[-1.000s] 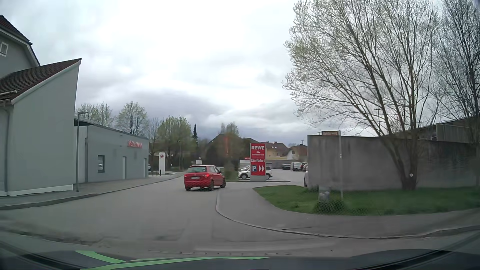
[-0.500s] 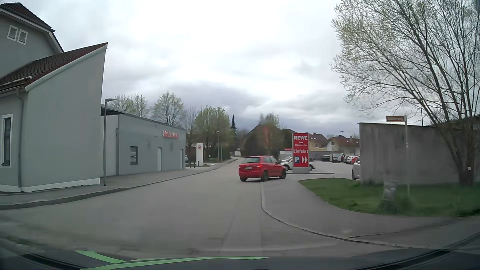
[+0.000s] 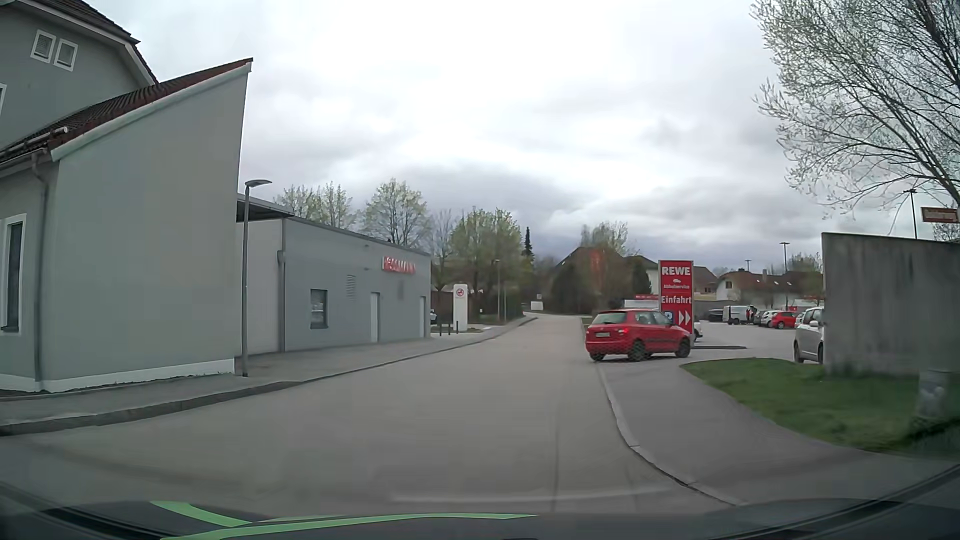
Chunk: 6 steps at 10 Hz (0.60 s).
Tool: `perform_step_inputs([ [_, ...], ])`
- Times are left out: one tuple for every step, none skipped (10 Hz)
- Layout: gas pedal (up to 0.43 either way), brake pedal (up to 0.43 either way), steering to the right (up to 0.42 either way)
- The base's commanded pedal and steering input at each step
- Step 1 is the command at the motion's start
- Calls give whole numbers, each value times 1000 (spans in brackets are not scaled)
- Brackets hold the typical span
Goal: Follow the waypoints while adhering to traffic rules and regulations
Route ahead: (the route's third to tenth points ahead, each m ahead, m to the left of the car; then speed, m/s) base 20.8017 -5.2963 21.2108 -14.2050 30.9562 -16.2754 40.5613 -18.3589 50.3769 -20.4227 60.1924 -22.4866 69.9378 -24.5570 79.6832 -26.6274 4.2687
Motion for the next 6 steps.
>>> perform_step_inputs([
  [189, 0, -102],
  [150, 0, -76],
  [118, 0, -54],
  [118, 0, -33],
  [110, 0, -10],
  [59, 0, 9],
])
